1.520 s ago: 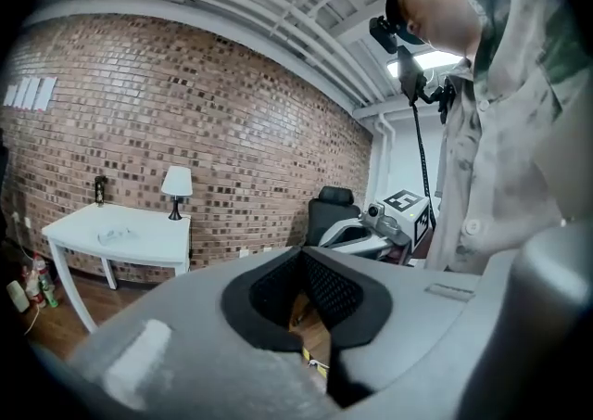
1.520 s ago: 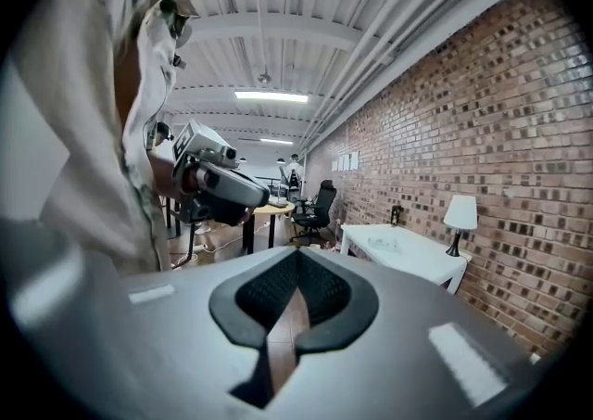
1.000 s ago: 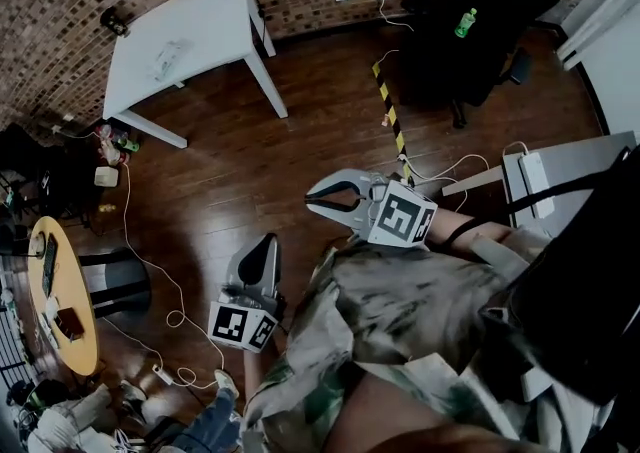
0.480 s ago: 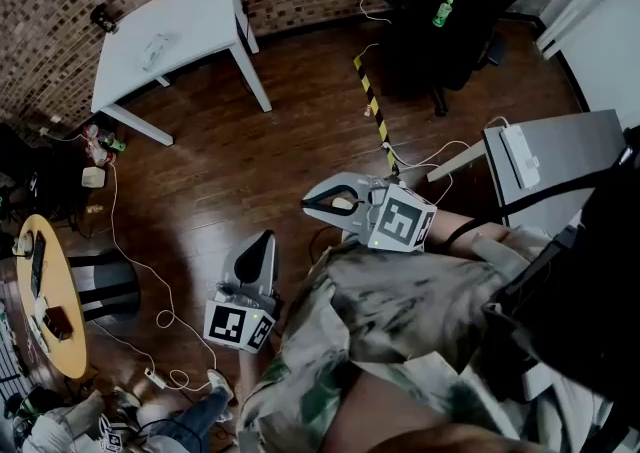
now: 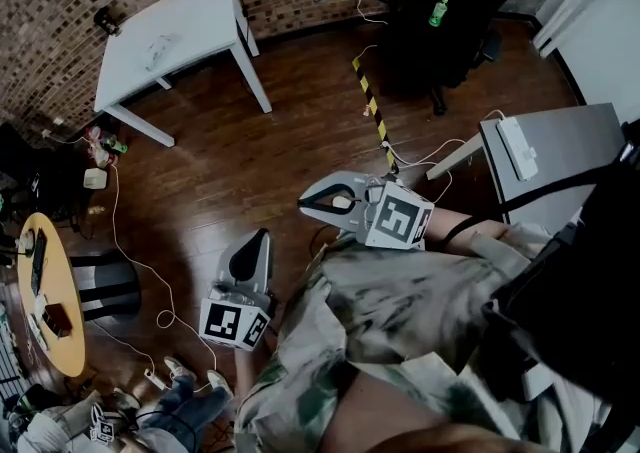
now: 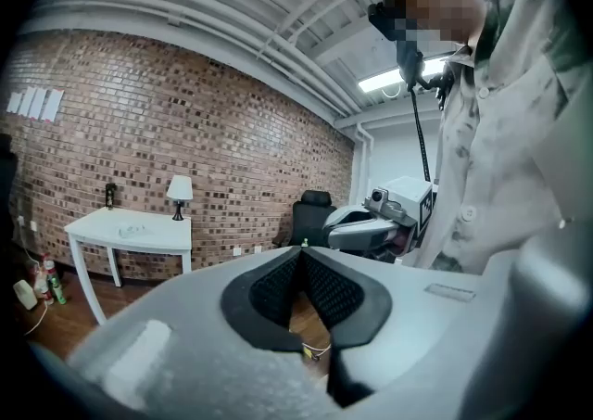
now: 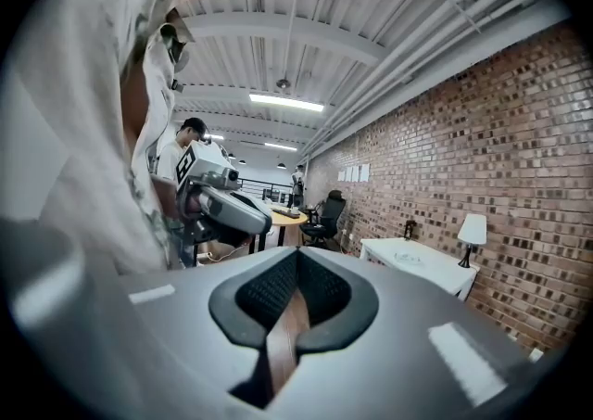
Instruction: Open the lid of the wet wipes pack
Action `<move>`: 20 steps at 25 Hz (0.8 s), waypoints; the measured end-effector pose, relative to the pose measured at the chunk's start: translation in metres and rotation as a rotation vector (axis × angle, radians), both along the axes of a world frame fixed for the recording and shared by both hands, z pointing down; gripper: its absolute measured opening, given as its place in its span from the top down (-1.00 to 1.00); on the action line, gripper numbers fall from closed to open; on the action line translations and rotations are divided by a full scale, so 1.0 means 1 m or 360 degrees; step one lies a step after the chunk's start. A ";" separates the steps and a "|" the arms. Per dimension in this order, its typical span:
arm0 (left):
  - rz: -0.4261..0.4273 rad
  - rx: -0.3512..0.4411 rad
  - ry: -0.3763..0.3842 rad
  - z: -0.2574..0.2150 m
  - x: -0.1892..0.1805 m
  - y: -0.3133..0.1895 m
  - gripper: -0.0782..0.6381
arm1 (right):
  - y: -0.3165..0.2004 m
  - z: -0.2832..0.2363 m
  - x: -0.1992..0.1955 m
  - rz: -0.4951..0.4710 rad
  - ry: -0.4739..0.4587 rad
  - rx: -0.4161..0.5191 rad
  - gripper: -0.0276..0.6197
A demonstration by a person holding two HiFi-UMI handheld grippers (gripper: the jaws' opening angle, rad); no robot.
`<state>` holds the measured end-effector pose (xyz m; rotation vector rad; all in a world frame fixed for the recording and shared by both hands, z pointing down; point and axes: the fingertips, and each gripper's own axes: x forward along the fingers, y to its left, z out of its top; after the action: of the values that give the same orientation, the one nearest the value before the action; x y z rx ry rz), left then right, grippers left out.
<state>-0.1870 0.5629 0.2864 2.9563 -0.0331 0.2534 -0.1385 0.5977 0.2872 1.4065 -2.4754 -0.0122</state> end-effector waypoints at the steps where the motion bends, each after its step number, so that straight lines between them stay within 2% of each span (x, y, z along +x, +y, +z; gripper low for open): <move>1: -0.0009 0.0005 0.0003 0.000 -0.002 -0.002 0.78 | 0.000 0.000 -0.001 -0.0001 0.0000 0.0001 0.89; 20: -0.0046 -0.0039 0.0015 0.009 -0.020 0.001 0.78 | 0.002 0.007 -0.022 -0.0057 0.0030 -0.0017 0.89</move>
<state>-0.2071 0.5643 0.2955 2.9300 -0.0706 0.2341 -0.1606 0.5998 0.2940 1.3516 -2.4810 -0.0199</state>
